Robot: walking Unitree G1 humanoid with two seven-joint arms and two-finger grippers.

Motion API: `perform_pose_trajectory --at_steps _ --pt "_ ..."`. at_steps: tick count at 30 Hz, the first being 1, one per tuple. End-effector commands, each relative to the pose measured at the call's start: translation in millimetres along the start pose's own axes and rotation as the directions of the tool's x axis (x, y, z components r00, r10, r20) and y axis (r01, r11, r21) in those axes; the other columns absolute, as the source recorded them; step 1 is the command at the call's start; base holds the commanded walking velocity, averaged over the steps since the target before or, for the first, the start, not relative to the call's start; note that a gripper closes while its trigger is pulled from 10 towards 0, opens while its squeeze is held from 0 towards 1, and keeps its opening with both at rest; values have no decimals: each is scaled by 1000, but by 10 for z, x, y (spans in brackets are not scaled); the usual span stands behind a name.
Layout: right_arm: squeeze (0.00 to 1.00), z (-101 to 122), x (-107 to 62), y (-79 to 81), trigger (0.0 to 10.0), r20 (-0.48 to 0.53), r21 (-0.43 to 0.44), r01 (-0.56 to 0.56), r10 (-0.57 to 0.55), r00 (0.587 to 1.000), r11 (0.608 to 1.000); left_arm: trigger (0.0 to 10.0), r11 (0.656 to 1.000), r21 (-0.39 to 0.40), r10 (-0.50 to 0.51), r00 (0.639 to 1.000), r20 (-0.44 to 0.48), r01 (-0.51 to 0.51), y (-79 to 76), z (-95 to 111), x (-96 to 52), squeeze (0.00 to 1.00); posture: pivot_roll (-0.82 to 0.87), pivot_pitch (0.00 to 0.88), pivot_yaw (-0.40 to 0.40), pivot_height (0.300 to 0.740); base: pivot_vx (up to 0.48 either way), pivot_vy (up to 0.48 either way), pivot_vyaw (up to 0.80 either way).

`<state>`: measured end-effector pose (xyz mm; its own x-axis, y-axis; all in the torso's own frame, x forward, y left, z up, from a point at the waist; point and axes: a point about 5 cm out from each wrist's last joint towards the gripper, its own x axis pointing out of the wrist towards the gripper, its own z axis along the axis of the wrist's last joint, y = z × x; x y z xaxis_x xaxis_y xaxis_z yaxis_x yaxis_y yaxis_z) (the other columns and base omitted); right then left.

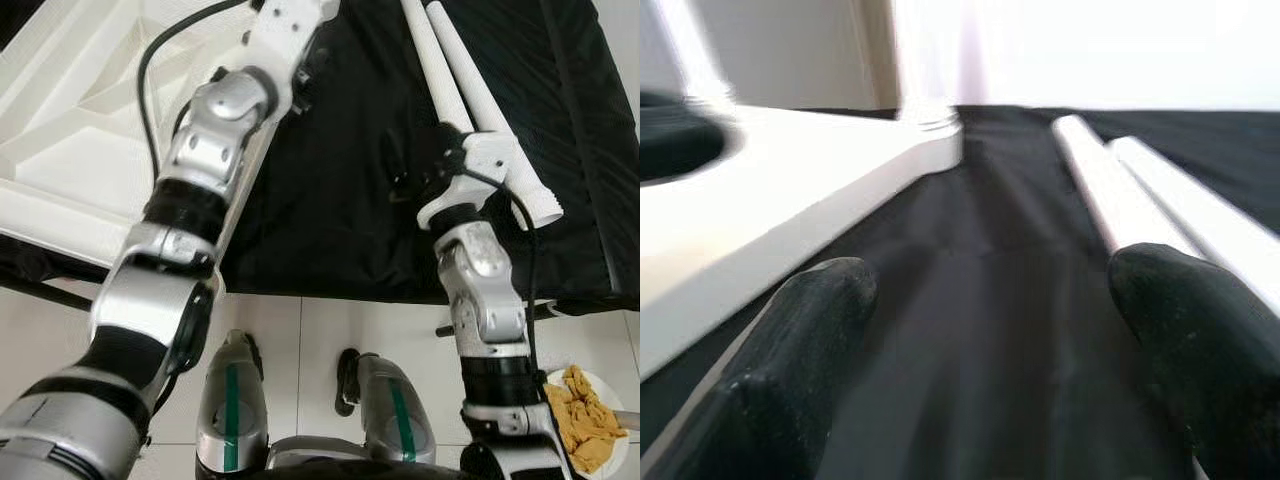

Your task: Building children table

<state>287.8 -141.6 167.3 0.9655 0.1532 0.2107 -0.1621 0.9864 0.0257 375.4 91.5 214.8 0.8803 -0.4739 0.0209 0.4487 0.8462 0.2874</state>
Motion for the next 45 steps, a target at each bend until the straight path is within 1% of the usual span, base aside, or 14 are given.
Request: perform_pose_trajectory --at_steps 1,7,8,9,10,16,17,18,25,29,38,40,43,45 --pt "0 -53 -9 -57 10000 -26 -10 31 -31 999 999 10000 1000 -20 -23 999 22 24 -8 40 -18 0 39 106 -41 740 0 0 0" --pt "0 -31 84 -129 10000 -11 -28 45 -45 999 999 10000 998 14 63 996 66 -64 89 27 -165 0 55 96 -61 740 0 0 0" --pt "0 -30 141 -204 10000 -7 -56 72 -72 997 996 10000 989 33 139 988 62 -141 152 -26 -233 0 54 91 -66 740 0 0 0" --pt "0 -30 141 -204 10000 -7 -56 72 -72 997 996 10000 989 33 139 988 62 -141 152 -26 -233 0 54 91 -66 740 0 0 0" --pt "0 -28 182 -309 10000 -4 -82 119 -120 993 989 10000 981 10 192 980 59 -193 199 -64 -289 0 54 89 -69 740 0 0 0" --pt "0 -9 222 -471 10000 7 -109 195 -195 981 975 10000 968 -15 251 966 66 -250 256 -70 -371 0 53 81 -74 740 0 0 0" --pt "0 13 241 -635 10000 15 -133 275 -276 961 952 10000 950 -9 313 947 75 -313 311 -88 -469 0 53 79 -76 740 0 0 0" --pt "0 17 245 -669 10000 17 -138 292 -293 956 946 10000 945 -6 327 942 77 -327 321 -92 -494 0 53 79 -76 740 0 0 0" --pt "0 30 284 -786 10000 3 -120 341 -343 939 932 10000 967 -22 255 961 106 -254 189 -162 -649 0 55 75 -81 740 0 0 0" --pt "0 66 335 -867 10000 -12 -165 395 -402 916 904 10000 973 -10 230 969 90 -230 144 -204 -708 0 58 77 -84 740 0 0 0" --pt "0 19 403 -1085 10000 -144 -151 516 -535 833 844 10000 975 9 222 971 90 -223 131 -150 -755 0 54 84 -84 740 0 0 0" --pt "0 19 403 -1085 10000 -144 -151 516 -535 833 844 10000 975 9 222 971 90 -223 131 -150 -755 0 54 84 -84 740 0 0 0" --pt "0 -19 399 -1145 10000 -226 -137 551 -568 792 823 10000 973 10 230 970 83 -232 150 -145 -775 0 52 85 -84 740 0 0 0" --pt "0 -28 403 -1149 10000 -252 -134 555 -569 783 821 10000 972 6 233 969 83 -234 156 -140 -779 0 52 85 -84 740 0 0 0"
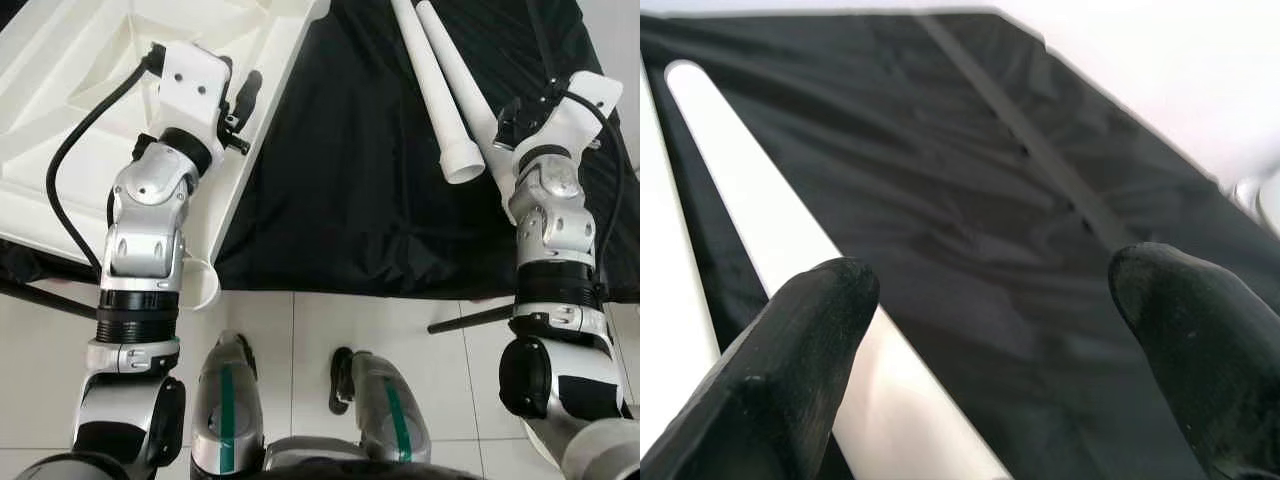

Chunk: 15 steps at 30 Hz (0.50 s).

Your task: Building children table

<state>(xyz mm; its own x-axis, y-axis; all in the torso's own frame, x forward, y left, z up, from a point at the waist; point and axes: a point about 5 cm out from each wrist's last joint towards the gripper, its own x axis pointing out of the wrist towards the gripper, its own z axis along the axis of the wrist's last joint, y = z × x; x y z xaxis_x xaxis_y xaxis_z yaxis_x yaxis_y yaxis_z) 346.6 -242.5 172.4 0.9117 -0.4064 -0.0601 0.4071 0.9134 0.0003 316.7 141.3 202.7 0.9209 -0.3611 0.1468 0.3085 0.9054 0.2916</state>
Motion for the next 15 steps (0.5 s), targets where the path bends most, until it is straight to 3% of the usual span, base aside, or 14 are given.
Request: perform_pose_trajectory --at_steps 1,15 --pt "0 -21 21 -59 10000 -36 8 24 -24 999 1000 10000 996 3 85 996 -5 -85 37 8 -18 0 52 85 -84 740 0 0 0" --pt "0 -117 45 3 10000 -257 16 -71 73 964 997 10000 996 -14 93 995 30 -92 36 130 -17 0 50 72 -95 740 0 0 0"
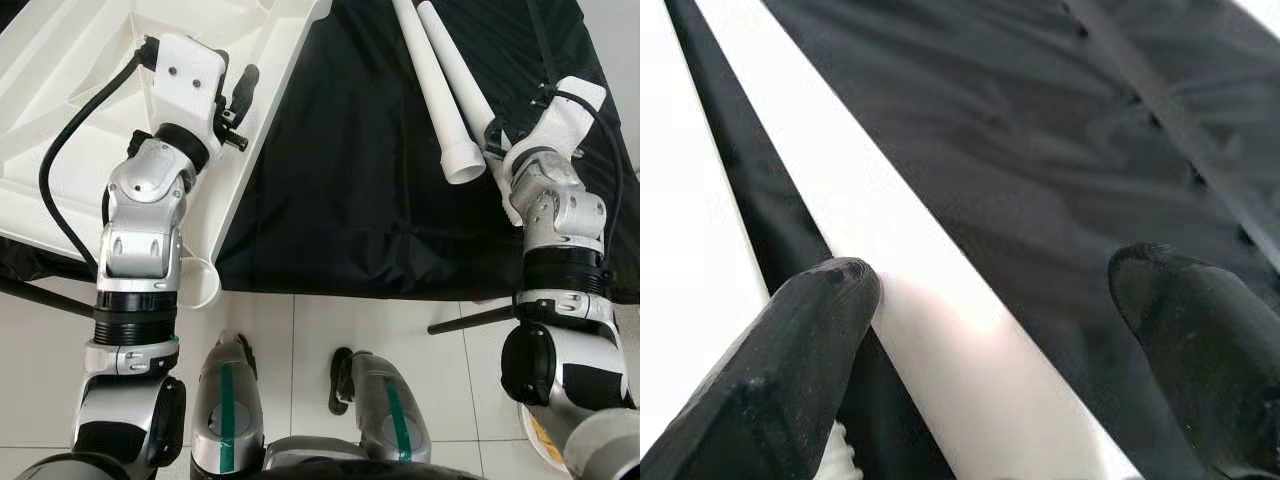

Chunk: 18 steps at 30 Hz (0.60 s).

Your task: Building children table

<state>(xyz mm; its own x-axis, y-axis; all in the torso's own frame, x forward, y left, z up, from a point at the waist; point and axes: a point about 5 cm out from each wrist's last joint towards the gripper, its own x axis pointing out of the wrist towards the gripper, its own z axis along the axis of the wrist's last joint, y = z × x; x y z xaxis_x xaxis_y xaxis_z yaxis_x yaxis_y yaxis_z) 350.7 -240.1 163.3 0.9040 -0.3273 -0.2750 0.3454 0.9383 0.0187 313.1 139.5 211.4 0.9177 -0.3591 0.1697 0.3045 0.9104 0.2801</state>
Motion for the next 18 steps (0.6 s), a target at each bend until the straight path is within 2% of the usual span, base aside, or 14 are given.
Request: perform_pose_trajectory --at_steps 1,7,12,18 --pt "0 -26 20 -32 10000 -64 5 -14 14 998 1000 10000 996 2 88 996 11 -88 37 44 2 0 50 69 -96 740 0 0 0" --pt "0 -28 34 -26 10000 -126 20 -33 35 991 999 10000 996 5 89 996 18 -89 28 67 8 0 50 63 -99 740 0 0 0" --pt "0 -121 55 -60 10000 -226 32 -35 41 973 999 10000 996 7 94 995 19 -94 27 79 4 0 51 56 -101 740 0 0 0" --pt "0 -205 66 -80 10000 -288 60 -36 52 956 998 10000 995 2 97 995 24 -98 29 91 4 0 52 52 -102 740 0 0 0"
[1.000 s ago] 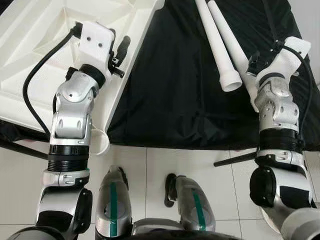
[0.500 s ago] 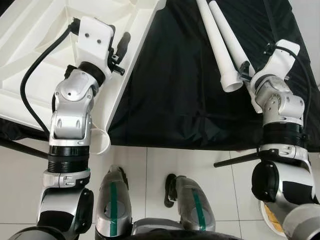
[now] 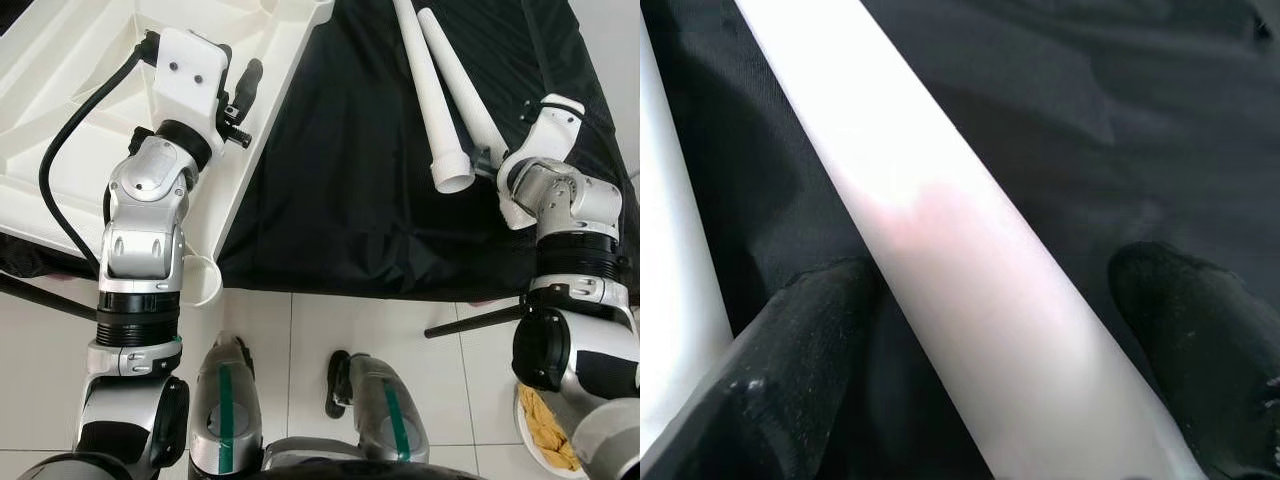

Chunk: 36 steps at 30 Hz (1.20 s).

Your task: Building children table

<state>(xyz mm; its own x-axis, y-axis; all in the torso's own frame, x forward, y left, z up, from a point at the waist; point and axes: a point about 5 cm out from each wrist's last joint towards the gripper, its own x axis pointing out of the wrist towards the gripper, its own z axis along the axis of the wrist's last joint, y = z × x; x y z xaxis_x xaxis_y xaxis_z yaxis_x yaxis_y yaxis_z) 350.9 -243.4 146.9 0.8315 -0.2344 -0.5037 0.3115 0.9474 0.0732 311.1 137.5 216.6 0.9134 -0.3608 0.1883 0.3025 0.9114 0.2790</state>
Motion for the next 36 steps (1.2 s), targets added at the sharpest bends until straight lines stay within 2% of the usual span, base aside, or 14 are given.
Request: perform_pose_trajectory --at_steps 1,4,9,12,13,14,16,17,28,29,32,36 --pt "0 -61 20 -49 10000 -55 29 4 -3 999 1000 10000 995 12 96 995 5 -96 39 33 7 0 52 52 -102 740 0 0 0" --pt "0 -75 23 -54 10000 -64 32 6 -4 998 999 10000 995 16 97 995 5 -97 39 35 6 0 52 50 -103 740 0 0 0" --pt "0 -193 52 -73 9882 -156 102 6 10 988 995 10000 996 2 94 995 11 -94 31 50 7 0 49 50 -104 740 0 0 0" --pt "0 -218 59 -77 9843 -173 111 7 12 985 994 10000 996 -1 92 996 14 -92 27 56 9 0 49 50 -105 740 0 0 0" --pt "0 -271 69 -80 4510 -201 118 6 18 979 993 10000 996 -6 88 996 14 -88 21 61 10 0 51 49 -105 740 0 0 0" --pt "0 -327 78 -84 3569 -234 132 9 22 972 991 10000 997 -7 83 996 13 -83 17 65 11 0 49 48 -105 740 0 0 0" --pt "0 -400 90 -88 3569 -273 159 8 36 961 987 10000 997 9 79 997 10 -79 16 67 13 0 51 48 -105 740 0 0 0" --pt "0 -430 96 -101 0 -288 161 17 30 957 987 10000 997 6 78 997 12 -78 16 69 11 0 51 48 -105 740 0 0 0" --pt "0 -496 113 -157 0 -325 193 62 4 946 979 10000 997 15 77 997 16 -77 23 78 4 0 52 52 -103 740 0 0 0" --pt "0 -522 117 -157 10000 -343 208 67 8 939 976 10000 997 17 80 997 17 -81 30 85 5 0 53 53 -104 740 0 0 0" --pt "0 -541 123 -162 10000 -352 209 73 5 936 975 10000 996 19 83 996 17 -84 34 90 7 0 54 54 -104 740 0 0 0" --pt "0 -551 134 -178 10000 -341 161 85 -26 940 983 10000 996 19 86 996 16 -86 33 92 1 0 56 56 -105 740 0 0 0"
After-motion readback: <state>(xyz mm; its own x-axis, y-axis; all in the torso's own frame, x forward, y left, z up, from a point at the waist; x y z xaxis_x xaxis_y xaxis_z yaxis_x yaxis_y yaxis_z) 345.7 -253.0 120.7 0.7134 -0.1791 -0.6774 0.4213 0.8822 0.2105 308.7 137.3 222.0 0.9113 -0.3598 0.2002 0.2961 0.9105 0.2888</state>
